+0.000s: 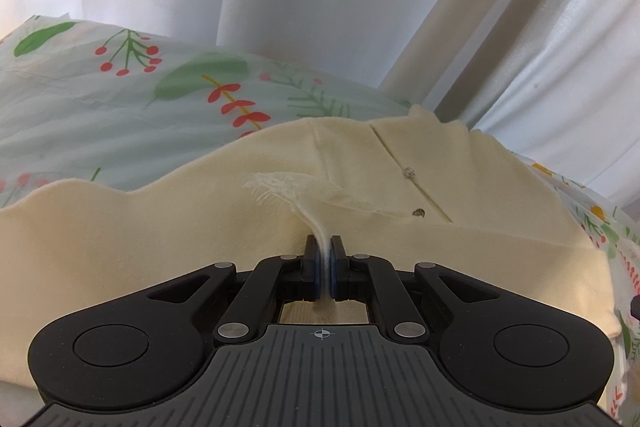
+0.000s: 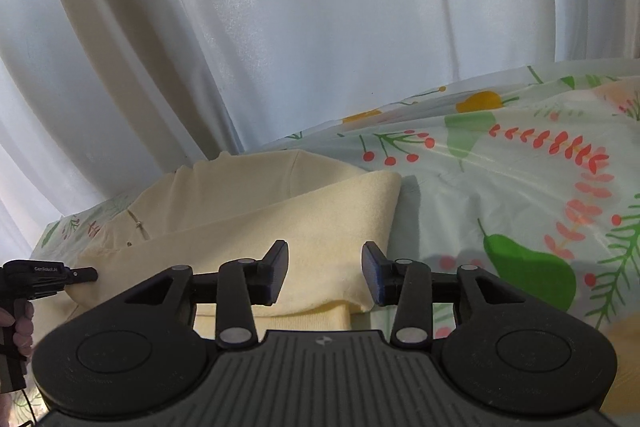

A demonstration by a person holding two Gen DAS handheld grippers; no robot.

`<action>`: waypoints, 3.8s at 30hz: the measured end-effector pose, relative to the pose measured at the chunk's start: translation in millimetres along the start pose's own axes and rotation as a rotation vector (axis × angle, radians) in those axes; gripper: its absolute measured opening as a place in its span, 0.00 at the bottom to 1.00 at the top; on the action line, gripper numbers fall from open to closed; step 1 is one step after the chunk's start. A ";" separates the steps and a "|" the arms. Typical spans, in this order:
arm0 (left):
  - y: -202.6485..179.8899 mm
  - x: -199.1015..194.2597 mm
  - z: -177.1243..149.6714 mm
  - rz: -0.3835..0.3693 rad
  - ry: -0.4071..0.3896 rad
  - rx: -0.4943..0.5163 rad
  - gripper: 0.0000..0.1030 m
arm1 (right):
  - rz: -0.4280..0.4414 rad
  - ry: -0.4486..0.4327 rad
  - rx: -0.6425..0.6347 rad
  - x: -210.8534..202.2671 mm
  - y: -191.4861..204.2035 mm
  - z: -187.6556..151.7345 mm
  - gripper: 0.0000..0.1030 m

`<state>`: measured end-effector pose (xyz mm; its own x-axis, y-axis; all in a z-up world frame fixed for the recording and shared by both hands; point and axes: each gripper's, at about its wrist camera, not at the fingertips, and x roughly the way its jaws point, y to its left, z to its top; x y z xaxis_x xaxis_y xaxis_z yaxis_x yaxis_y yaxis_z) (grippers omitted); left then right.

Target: Fold small clothes

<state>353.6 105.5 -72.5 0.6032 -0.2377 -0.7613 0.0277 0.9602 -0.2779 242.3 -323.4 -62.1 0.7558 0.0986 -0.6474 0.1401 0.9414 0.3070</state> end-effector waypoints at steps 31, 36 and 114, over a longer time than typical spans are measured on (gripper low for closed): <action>-9.5 -26.3 -6.6 0.005 -0.096 -0.019 0.16 | -0.070 -0.073 -0.306 46.2 60.8 -9.9 0.28; -35.6 -3.4 -23.1 -0.018 -0.027 0.049 0.19 | -0.025 -0.024 -0.408 71.5 94.8 -27.8 0.23; 320.8 -196.7 -172.8 0.243 -0.676 -1.378 0.32 | 0.104 0.099 -0.090 -28.8 43.4 -79.7 0.51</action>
<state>106.1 434.9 -113.1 0.7290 0.3705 -0.5755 -0.6201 0.0017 -0.7845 175.6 -259.7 -85.8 0.6959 0.2241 -0.6823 0.0029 0.9492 0.3147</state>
